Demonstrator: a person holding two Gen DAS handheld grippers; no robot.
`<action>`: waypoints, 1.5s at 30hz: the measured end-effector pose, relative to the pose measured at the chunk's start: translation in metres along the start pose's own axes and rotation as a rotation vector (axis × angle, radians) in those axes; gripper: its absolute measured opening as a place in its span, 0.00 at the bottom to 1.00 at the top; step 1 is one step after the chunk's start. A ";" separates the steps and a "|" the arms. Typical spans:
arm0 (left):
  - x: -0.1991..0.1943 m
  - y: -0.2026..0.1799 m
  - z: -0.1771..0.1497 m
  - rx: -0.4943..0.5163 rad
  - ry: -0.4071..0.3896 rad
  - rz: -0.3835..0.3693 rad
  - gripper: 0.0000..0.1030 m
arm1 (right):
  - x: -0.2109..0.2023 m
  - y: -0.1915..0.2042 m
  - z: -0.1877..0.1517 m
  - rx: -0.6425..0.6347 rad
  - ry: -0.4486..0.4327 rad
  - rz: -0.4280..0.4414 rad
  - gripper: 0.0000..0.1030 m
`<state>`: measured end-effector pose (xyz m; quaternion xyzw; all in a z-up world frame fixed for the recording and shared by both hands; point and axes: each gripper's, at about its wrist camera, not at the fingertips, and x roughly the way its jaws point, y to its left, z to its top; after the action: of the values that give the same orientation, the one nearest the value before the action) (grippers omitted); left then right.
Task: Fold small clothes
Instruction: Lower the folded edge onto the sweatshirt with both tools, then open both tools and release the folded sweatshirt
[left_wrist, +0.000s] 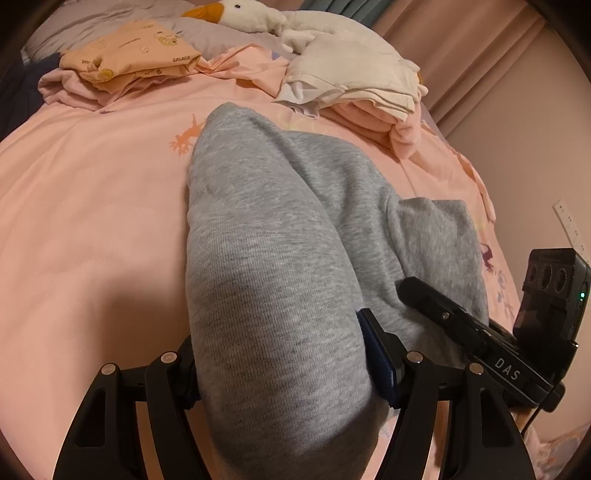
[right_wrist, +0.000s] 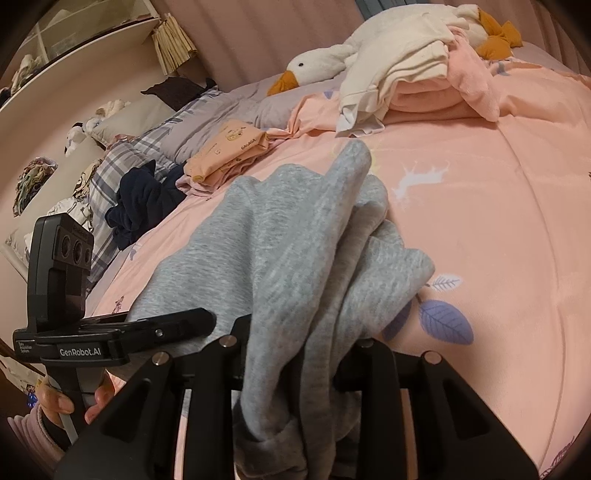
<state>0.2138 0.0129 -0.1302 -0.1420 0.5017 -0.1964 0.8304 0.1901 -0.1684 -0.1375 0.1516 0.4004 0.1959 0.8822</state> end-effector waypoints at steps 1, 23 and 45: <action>0.000 0.000 0.000 0.000 0.001 0.000 0.68 | 0.000 -0.001 0.000 0.003 0.002 0.000 0.29; -0.002 0.001 -0.004 0.019 0.002 0.045 0.68 | 0.004 -0.026 -0.009 0.127 0.041 -0.002 0.36; -0.014 0.003 -0.013 0.055 -0.011 0.093 0.68 | -0.008 -0.051 -0.019 0.254 0.045 0.023 0.54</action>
<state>0.1972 0.0213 -0.1264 -0.0968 0.4978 -0.1704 0.8448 0.1820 -0.2151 -0.1664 0.2624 0.4400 0.1571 0.8443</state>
